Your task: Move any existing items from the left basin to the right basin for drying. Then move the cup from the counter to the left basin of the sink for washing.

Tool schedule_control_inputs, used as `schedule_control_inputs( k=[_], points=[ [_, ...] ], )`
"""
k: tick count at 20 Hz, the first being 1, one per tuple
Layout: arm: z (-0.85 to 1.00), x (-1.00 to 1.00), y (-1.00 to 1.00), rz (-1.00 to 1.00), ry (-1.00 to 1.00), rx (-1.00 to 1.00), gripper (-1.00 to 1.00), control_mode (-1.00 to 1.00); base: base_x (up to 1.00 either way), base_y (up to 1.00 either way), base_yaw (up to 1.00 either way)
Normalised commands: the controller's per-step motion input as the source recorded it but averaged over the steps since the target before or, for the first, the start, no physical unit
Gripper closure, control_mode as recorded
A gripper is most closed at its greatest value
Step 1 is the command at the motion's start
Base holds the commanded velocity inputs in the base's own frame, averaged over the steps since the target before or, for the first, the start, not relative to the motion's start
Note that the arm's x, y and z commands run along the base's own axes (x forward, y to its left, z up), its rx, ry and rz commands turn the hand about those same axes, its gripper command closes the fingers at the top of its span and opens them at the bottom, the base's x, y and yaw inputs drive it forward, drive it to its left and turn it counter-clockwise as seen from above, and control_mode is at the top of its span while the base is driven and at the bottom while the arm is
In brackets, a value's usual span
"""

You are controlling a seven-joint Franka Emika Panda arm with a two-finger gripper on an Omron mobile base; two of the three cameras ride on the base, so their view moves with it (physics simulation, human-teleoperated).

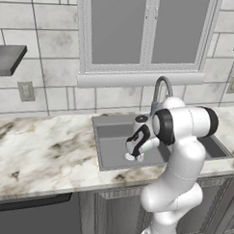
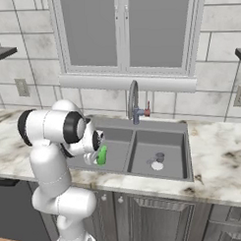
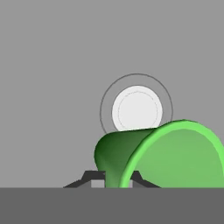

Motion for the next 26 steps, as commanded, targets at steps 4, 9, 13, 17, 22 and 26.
schedule_control_inputs(
  k=[4,9,13,17,22,26],
  points=[
    [-0.04,0.13,0.0,0.0,0.0,0.0,1.0,-1.0,0.0,0.0,0.0],
    [-0.12,0.2,0.0,0.0,0.0,0.0,1.0,-1.0,0.0,0.0,0.0],
    [-0.21,0.15,0.0,0.01,0.0,0.0,1.0,-1.0,0.0,0.0,0.0],
    [-0.14,0.01,0.0,0.02,0.0,0.01,-1.0,-1.0,0.0,0.0,0.0],
    [0.02,0.0,0.0,0.0,0.0,0.03,-1.0,-1.0,0.0,0.0,0.0],
    [0.39,-0.08,0.0,0.0,-0.03,0.05,-1.0,-1.0,0.0,0.0,0.0]
  ],
)
